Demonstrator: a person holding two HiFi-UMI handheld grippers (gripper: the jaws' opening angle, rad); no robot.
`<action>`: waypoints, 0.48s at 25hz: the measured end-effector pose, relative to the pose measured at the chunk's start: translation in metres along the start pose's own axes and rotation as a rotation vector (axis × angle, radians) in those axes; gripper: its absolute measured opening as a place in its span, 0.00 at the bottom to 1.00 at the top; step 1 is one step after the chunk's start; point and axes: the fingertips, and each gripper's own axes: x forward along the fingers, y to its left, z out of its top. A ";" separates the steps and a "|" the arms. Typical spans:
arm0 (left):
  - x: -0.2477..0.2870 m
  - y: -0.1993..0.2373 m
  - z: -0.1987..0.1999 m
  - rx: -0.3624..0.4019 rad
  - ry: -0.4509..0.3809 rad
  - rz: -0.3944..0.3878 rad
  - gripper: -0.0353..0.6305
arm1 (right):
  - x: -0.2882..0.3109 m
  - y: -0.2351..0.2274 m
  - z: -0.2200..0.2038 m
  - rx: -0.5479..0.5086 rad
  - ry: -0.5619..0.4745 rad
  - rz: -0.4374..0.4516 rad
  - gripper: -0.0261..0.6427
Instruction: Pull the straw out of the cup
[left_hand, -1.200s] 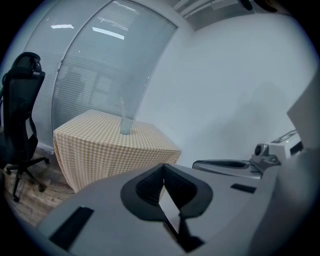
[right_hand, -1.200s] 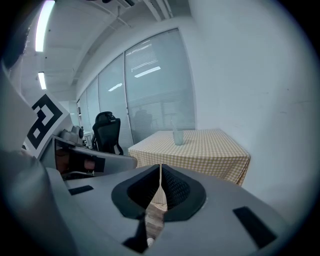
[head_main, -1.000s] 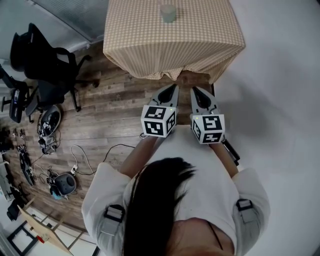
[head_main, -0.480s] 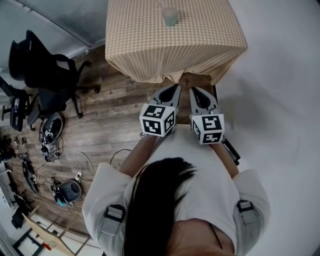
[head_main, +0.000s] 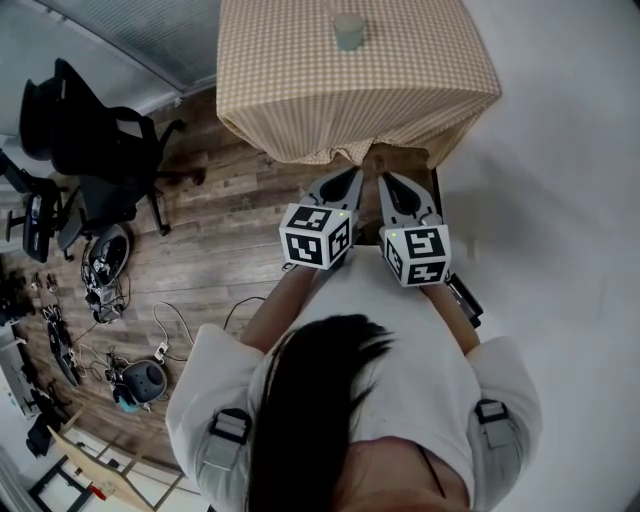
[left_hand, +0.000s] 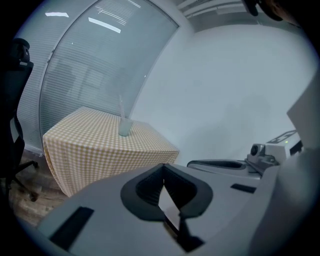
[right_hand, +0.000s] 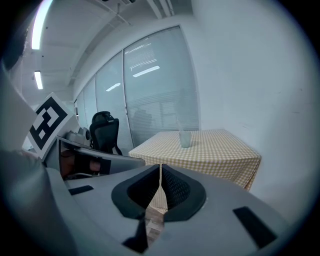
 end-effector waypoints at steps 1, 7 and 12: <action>-0.001 0.000 0.000 0.000 0.001 -0.001 0.06 | 0.000 0.001 0.000 -0.001 0.000 -0.001 0.09; -0.001 -0.002 0.004 0.003 -0.016 -0.039 0.07 | 0.005 0.004 -0.006 0.022 0.033 0.008 0.10; -0.001 -0.003 0.001 -0.006 -0.003 -0.053 0.07 | 0.000 0.001 -0.008 0.053 0.035 -0.018 0.10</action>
